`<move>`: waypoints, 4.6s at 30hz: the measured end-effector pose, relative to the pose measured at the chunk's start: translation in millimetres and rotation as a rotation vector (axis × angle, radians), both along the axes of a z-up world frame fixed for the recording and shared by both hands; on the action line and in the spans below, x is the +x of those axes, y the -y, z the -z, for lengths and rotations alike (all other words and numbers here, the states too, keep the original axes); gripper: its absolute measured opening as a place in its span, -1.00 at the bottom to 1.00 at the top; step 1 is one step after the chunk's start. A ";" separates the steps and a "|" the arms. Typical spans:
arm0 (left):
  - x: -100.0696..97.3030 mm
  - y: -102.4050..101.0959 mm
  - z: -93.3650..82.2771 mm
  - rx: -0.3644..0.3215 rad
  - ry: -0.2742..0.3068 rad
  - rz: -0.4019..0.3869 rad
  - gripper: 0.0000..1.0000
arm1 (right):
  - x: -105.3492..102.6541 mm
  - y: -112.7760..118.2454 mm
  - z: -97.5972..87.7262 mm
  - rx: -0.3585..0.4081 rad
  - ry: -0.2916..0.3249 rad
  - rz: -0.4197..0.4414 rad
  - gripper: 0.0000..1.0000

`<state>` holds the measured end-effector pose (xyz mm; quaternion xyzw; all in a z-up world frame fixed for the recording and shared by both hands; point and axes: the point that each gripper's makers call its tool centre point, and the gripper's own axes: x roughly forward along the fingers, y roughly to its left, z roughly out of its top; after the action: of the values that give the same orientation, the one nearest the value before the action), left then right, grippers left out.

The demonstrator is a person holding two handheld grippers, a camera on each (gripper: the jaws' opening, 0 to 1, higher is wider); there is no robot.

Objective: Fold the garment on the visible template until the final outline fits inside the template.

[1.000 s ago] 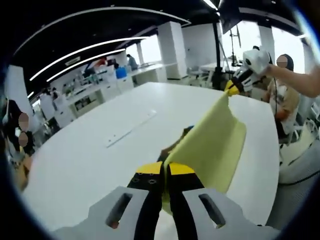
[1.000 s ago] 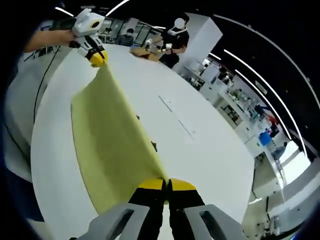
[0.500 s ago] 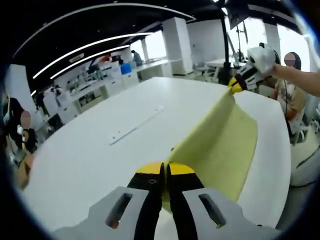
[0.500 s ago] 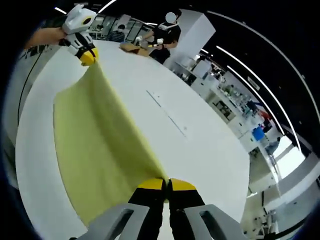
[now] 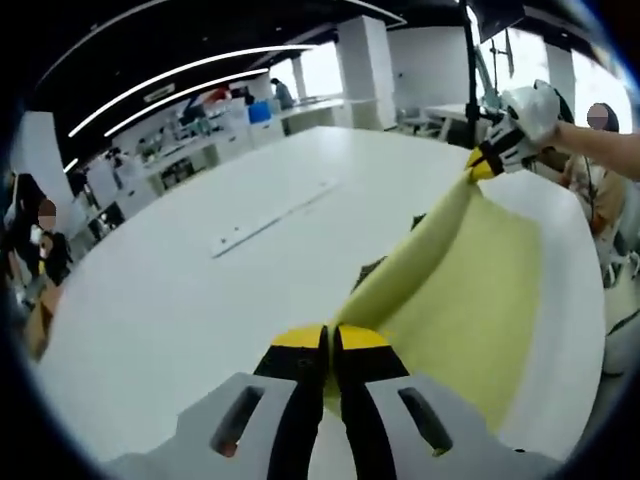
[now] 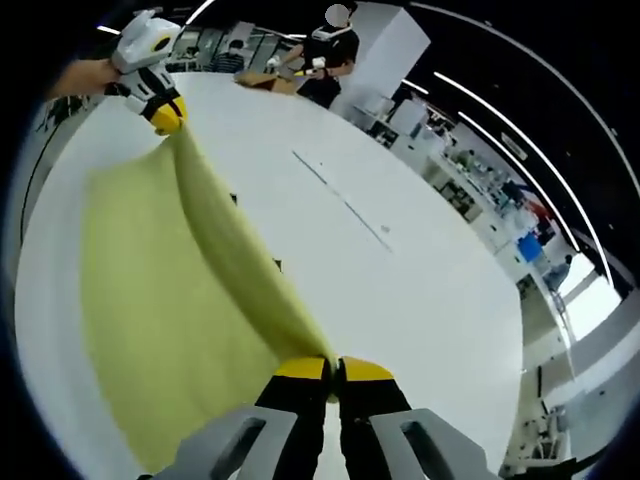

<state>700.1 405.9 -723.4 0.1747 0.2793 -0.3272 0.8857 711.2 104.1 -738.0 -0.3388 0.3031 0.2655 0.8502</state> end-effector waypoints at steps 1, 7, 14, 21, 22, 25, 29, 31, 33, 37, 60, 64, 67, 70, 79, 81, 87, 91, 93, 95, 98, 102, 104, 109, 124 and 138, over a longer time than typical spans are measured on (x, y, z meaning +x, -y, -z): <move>1.1 -0.3 3.3 0.000 -0.008 0.001 -0.99 | 0.7 -0.2 2.0 0.000 -0.005 0.002 -1.00; 9.5 -4.2 23.3 0.028 -0.036 -0.001 -0.98 | 6.0 0.5 19.3 0.009 -0.046 0.006 -1.00; 15.2 -7.7 41.7 0.043 -0.066 0.001 -0.99 | 11.5 1.9 30.6 0.061 -0.086 0.036 -0.95; 18.4 -8.5 47.9 0.039 -0.072 -0.005 -0.97 | 15.9 3.3 37.6 0.080 -0.092 0.033 -0.88; 19.2 -8.8 49.3 0.038 -0.072 -0.008 -0.96 | 16.7 3.7 39.1 0.083 -0.095 0.036 -0.87; 20.4 -10.3 51.8 0.029 -0.076 -0.020 -0.93 | 16.5 3.7 41.6 0.091 -0.101 0.042 -0.83; 19.2 -12.6 49.3 -0.023 -0.090 -0.043 -0.88 | 16.1 4.5 41.1 0.094 -0.104 0.054 -0.72; 16.8 -11.3 47.3 -0.023 -0.079 -0.020 -0.83 | 15.5 2.3 38.6 0.105 -0.098 0.050 -0.64; 14.3 -11.4 46.3 -0.018 -0.078 -0.010 -0.74 | 13.4 -1.1 36.8 0.108 -0.098 0.033 -0.54; 9.0 -14.5 42.2 0.034 -0.039 0.042 -0.57 | 10.6 -2.2 36.5 0.060 -0.086 -0.017 -0.48; 22.9 -27.2 43.3 0.135 0.056 0.052 -0.94 | 13.1 5.2 44.3 -0.074 -0.019 -0.105 -1.00; 23.6 -27.7 37.5 0.062 0.041 0.008 -0.95 | 14.2 4.8 38.0 -0.049 -0.013 -0.091 -1.00; 26.4 -30.6 34.5 0.007 0.022 -0.033 -0.95 | 18.6 5.6 29.4 0.067 -0.016 -0.023 -1.00; 31.3 -31.1 32.6 -0.042 0.019 -0.071 -0.95 | 25.1 7.8 24.2 0.147 -0.016 0.032 -1.00; 42.1 -35.4 47.3 -0.141 -0.070 -0.266 -0.91 | 38.4 7.4 30.5 0.382 -0.081 0.277 -1.00; 43.5 -37.9 47.3 -0.157 -0.071 -0.297 -0.89 | 40.8 9.2 29.3 0.407 -0.085 0.308 -0.99; 45.0 -44.4 42.3 -0.151 -0.041 -0.315 -0.66 | 38.1 16.2 30.5 0.399 -0.103 0.342 -0.83; 40.1 -42.6 34.8 -0.165 -0.024 -0.288 -0.51 | 31.2 14.3 27.8 0.430 -0.131 0.354 -0.59; 36.0 -39.3 33.0 -0.180 -0.024 -0.266 -0.40 | 26.9 9.4 26.3 0.447 -0.148 0.345 -0.48; 32.4 -37.3 32.2 -0.179 -0.015 -0.241 -0.29 | 22.9 4.3 24.1 0.464 -0.160 0.335 -0.31; 26.3 -36.2 30.0 -0.198 -0.014 -0.227 -0.11 | 14.9 -7.2 20.1 0.521 -0.196 0.319 -0.04; 15.0 -31.2 25.4 -0.233 -0.017 -0.197 0.10 | 2.8 -14.8 17.3 0.536 -0.229 0.294 0.17; 7.6 -29.3 25.2 -0.228 -0.020 -0.178 0.20 | -4.3 -18.5 15.9 0.544 -0.242 0.278 0.28; -10.1 -26.9 25.7 -0.221 -0.032 -0.142 0.42 | -22.7 -24.3 11.4 0.561 -0.263 0.248 0.46; -61.1 -24.9 20.2 -0.260 -0.072 -0.101 0.80 | -95.4 -26.6 14.9 0.581 -0.315 0.194 0.57; -106.1 -17.5 21.7 -0.314 -0.114 -0.089 0.72 | -134.6 -14.4 21.2 0.620 -0.327 0.228 0.47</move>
<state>594.0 423.4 -745.2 0.0029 0.2819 -0.3365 0.8985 576.6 118.5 -759.2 0.0179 0.3759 0.2990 0.8769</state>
